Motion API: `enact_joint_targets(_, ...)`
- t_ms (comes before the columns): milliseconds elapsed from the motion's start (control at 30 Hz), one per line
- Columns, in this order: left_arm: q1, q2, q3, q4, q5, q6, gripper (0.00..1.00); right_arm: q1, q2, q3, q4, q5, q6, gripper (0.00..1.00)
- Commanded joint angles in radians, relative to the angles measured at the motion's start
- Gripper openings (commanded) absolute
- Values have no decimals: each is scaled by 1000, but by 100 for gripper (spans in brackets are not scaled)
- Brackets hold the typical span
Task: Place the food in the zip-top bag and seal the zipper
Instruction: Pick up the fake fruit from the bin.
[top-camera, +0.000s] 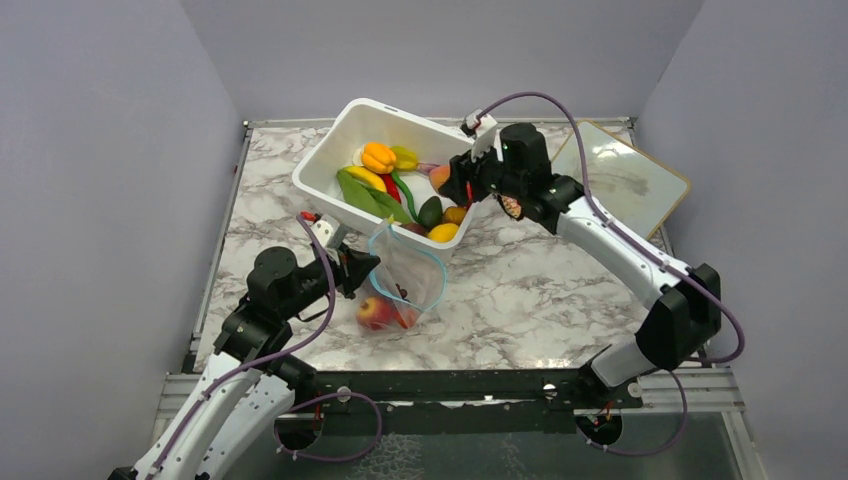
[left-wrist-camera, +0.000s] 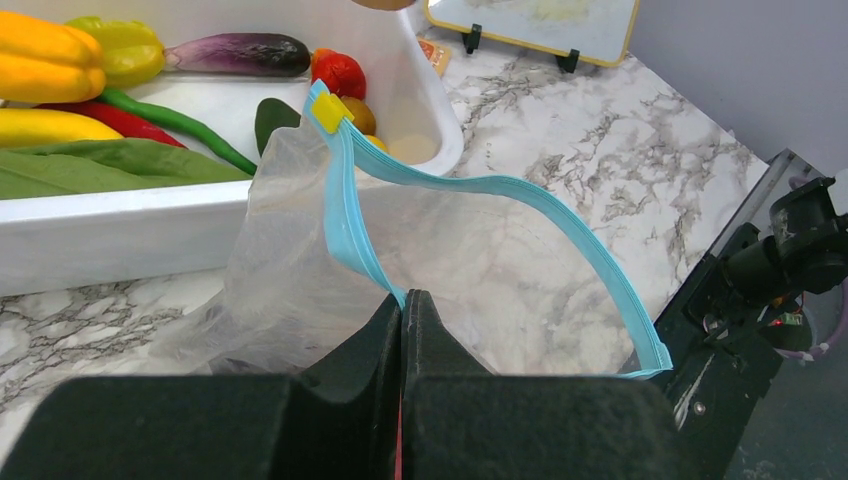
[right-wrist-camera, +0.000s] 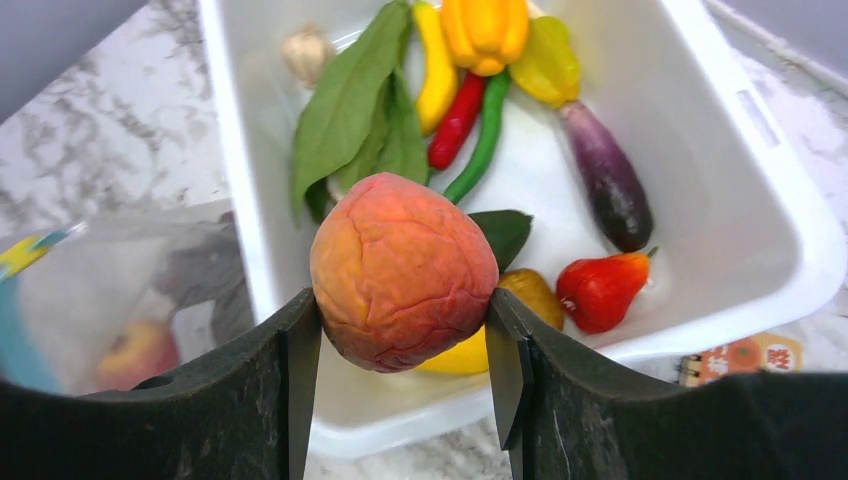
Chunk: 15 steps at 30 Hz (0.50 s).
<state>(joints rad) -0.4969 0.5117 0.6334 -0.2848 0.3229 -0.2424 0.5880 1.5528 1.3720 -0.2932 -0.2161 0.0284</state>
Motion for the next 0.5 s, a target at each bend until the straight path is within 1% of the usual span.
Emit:
enact_joint_targets(0, 5, 2, -1, 24, -12, -14, 0, 1, -130, -96, 27, -176, 79, 30)
enact_joint_targets(133, 4, 3, -1, 24, -20, -10, 0, 9, -213, -173, 67, -313, 153, 30)
enact_joint_targets(300, 4, 1, -3, 22, -27, -6, 0, 31, -291, -222, 76, -407, 209, 30)
enact_joint_targets(467, 4, 8, -1, 22, -30, -3, 0, 55, -350, -294, 148, -502, 342, 30)
